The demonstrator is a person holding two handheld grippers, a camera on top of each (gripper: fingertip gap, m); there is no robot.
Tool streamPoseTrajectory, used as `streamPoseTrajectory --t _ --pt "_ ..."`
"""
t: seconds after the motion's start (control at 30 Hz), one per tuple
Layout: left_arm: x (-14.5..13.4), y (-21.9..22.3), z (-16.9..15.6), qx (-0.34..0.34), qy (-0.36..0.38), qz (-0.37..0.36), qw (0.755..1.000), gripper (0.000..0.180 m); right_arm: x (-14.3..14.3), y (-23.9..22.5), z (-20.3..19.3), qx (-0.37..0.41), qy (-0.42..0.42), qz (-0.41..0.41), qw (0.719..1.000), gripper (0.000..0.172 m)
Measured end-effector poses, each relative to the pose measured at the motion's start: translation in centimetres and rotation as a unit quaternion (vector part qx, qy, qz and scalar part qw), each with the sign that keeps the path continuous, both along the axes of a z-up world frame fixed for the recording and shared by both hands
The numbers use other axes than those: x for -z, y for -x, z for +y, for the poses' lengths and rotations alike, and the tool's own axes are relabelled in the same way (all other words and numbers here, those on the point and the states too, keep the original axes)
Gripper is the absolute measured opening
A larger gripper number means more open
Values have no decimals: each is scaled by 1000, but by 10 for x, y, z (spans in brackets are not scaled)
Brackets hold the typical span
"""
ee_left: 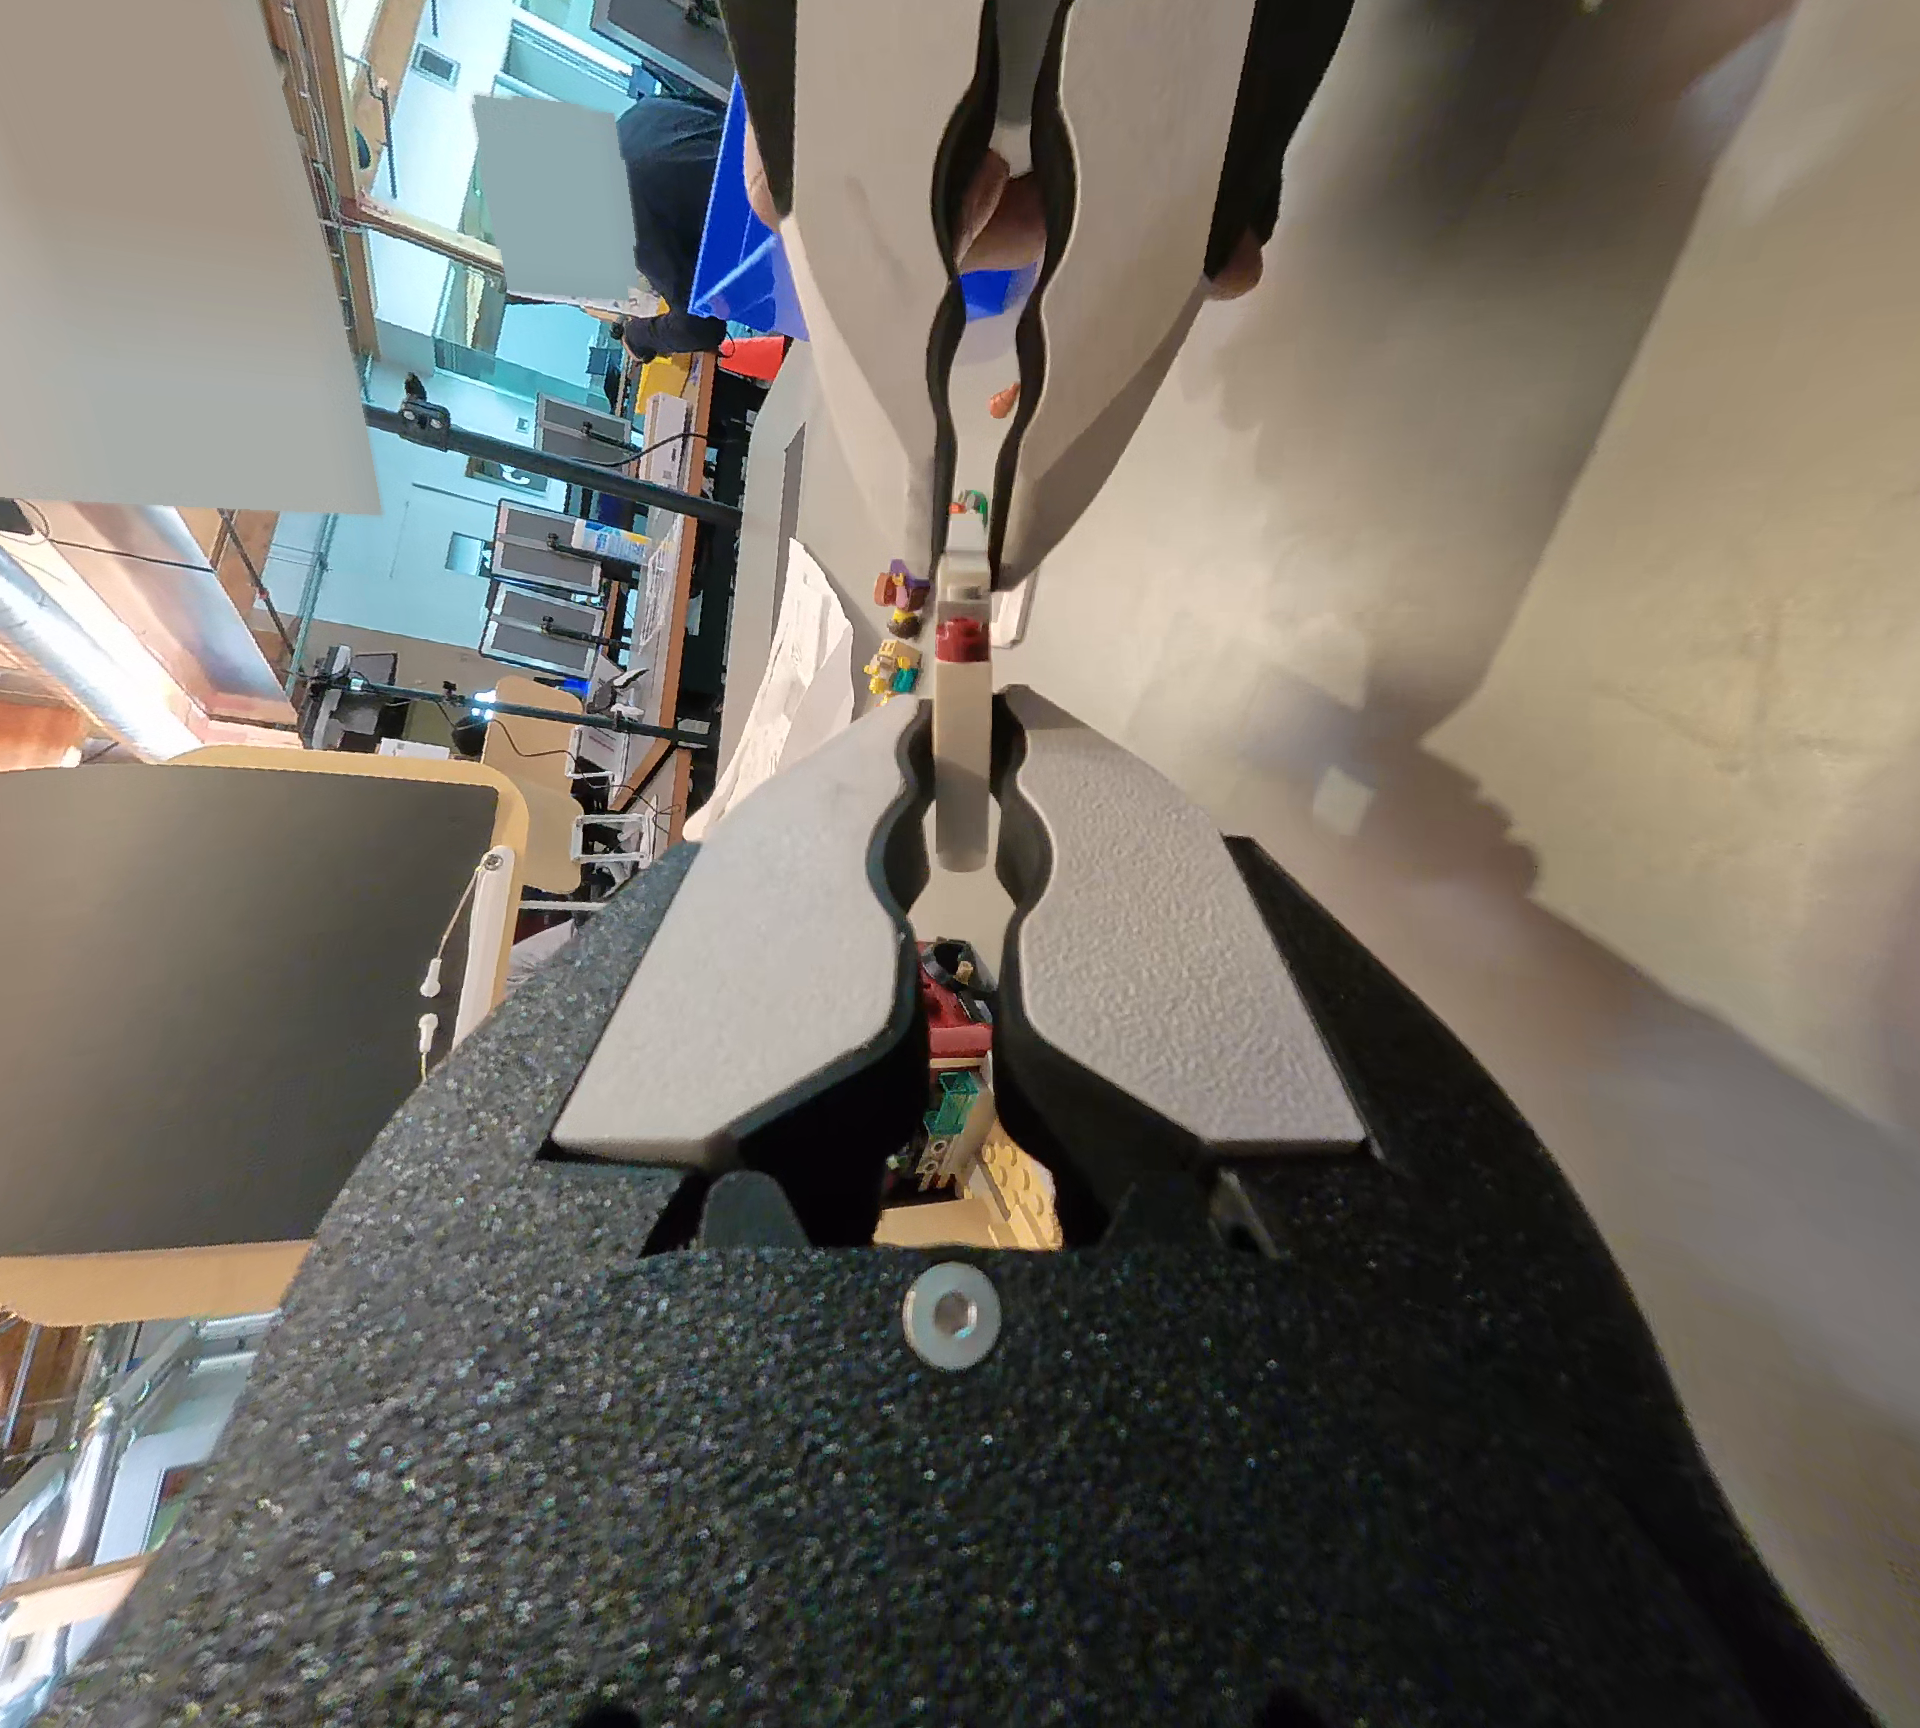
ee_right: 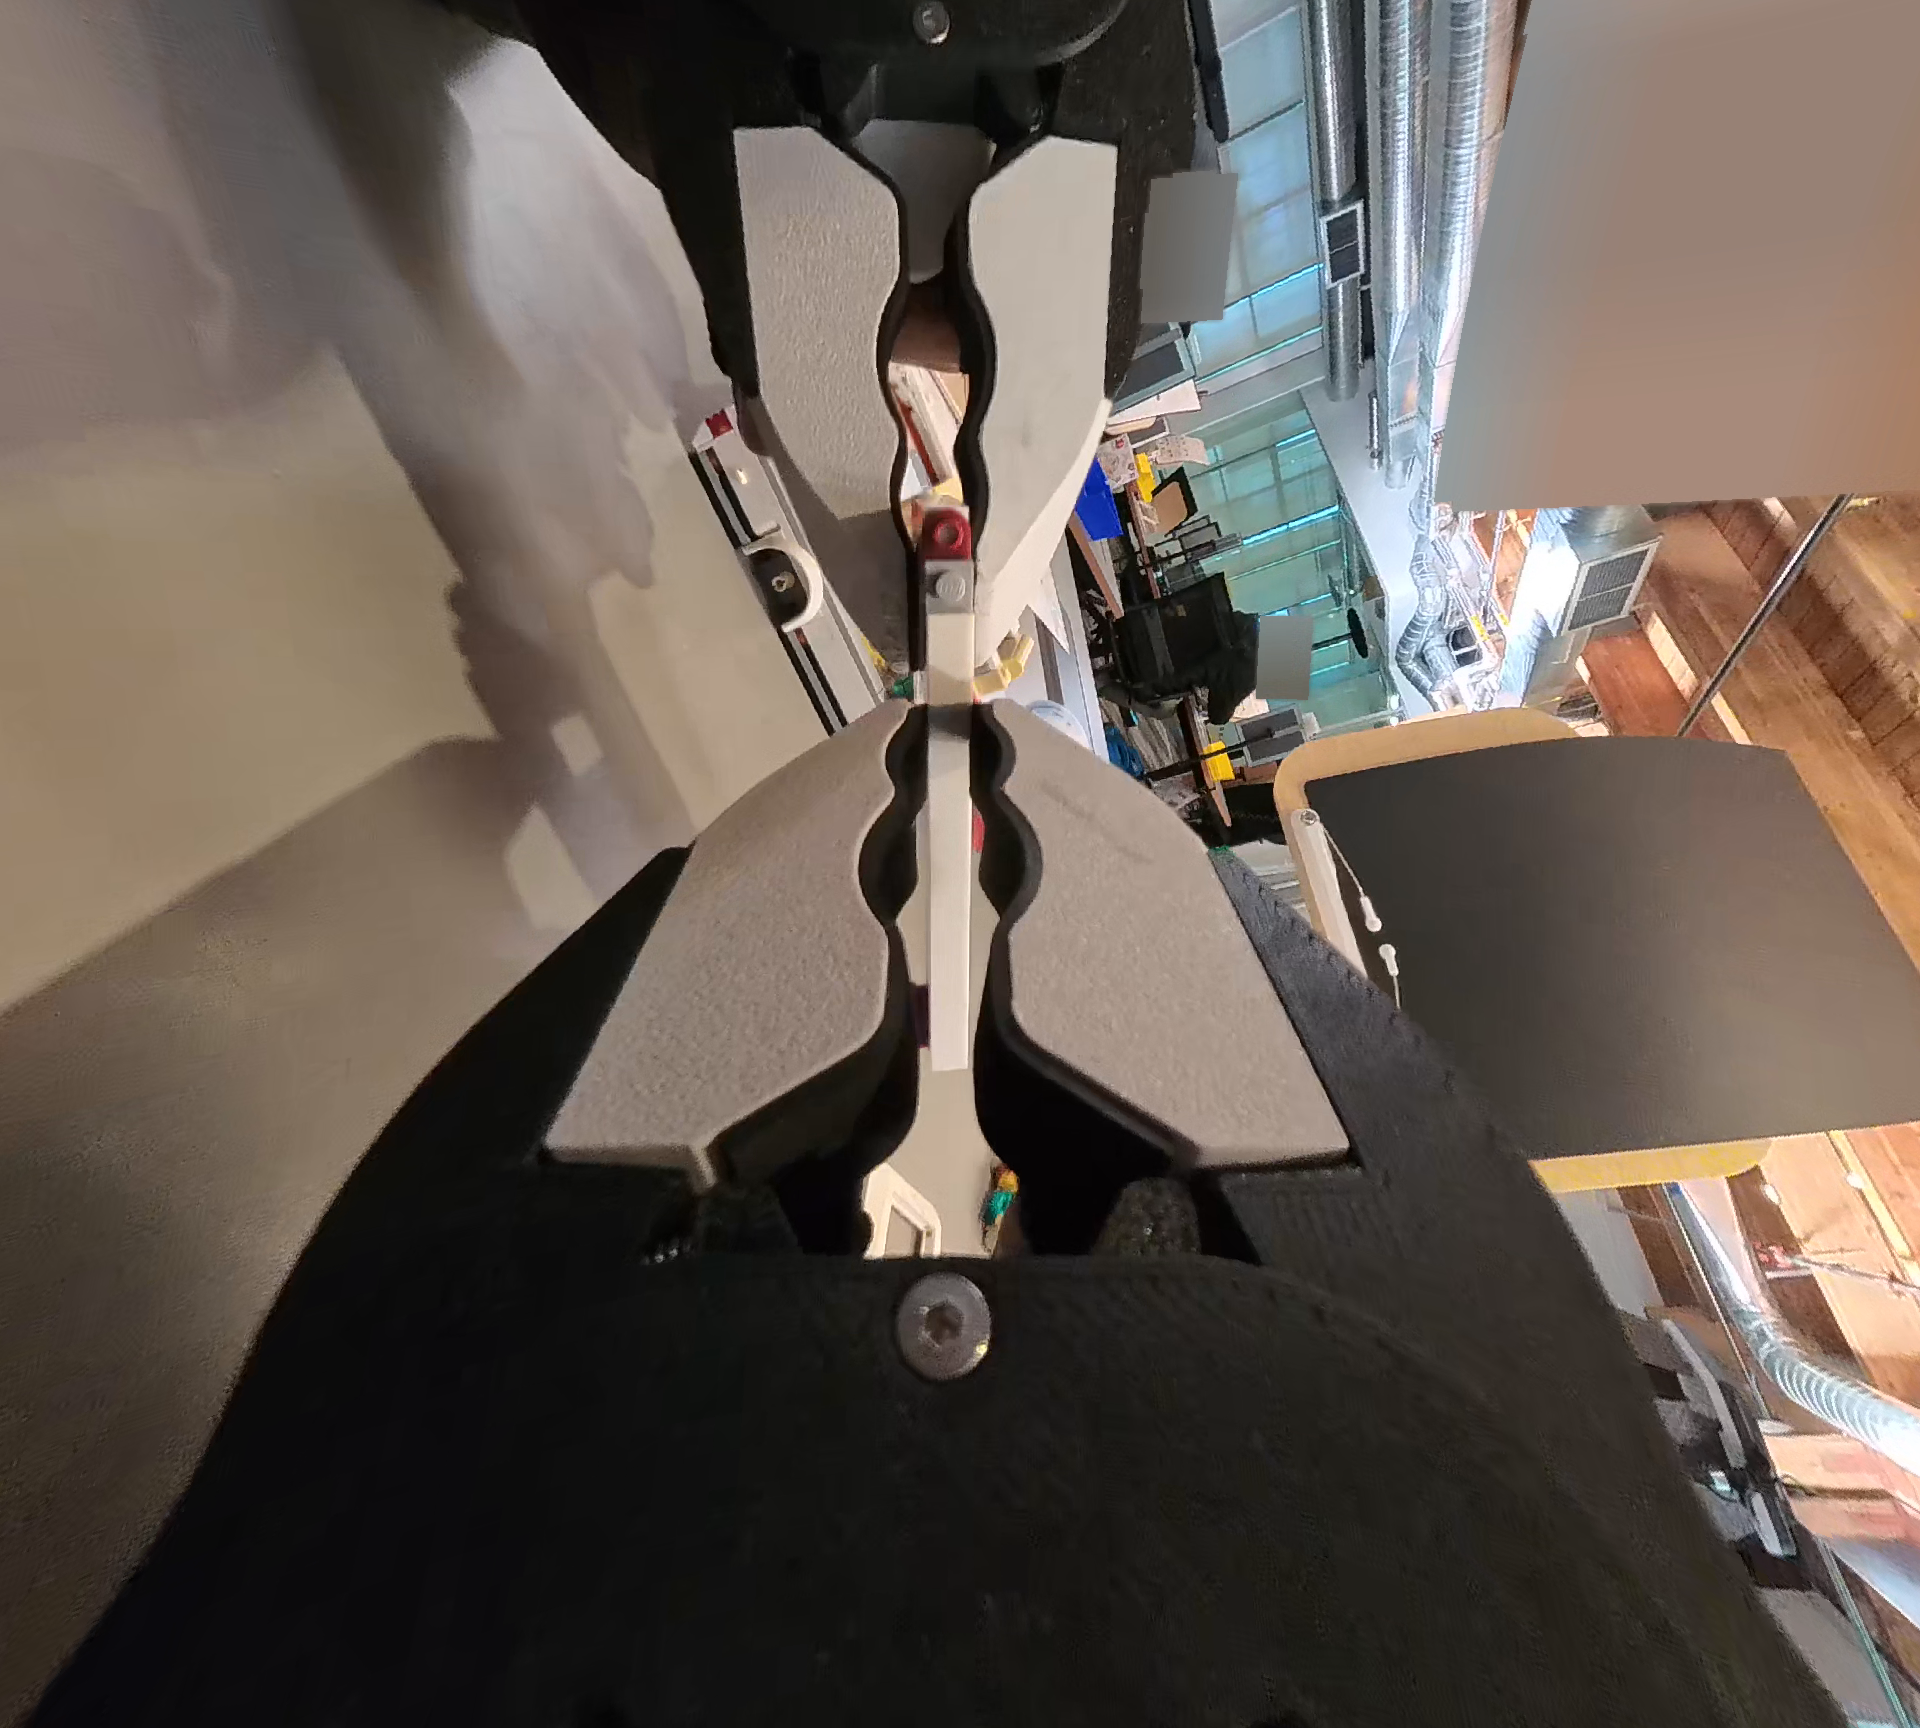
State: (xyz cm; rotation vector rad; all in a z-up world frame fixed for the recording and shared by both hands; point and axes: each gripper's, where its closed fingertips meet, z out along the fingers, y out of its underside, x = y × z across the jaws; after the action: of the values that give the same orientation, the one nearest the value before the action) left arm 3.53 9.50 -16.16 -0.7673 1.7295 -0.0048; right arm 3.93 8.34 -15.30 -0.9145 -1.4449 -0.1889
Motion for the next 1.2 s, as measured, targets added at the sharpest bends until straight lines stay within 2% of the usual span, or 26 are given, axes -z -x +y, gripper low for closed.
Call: streamPoseTrajectory --t 1.1,1.13,1.2 --pt "-10 -1 -14 36 -21 -19 999 9 -14 -4 -20 -43 -10 11 999 7" --pt "-10 1 -8 20 -26 -15 999 9 -16 -5 -21 -42 -12 15 999 7" --pt "-8 20 25 -49 -39 1 998 9 -32 -19 -19 -38 -4 59 998 7"
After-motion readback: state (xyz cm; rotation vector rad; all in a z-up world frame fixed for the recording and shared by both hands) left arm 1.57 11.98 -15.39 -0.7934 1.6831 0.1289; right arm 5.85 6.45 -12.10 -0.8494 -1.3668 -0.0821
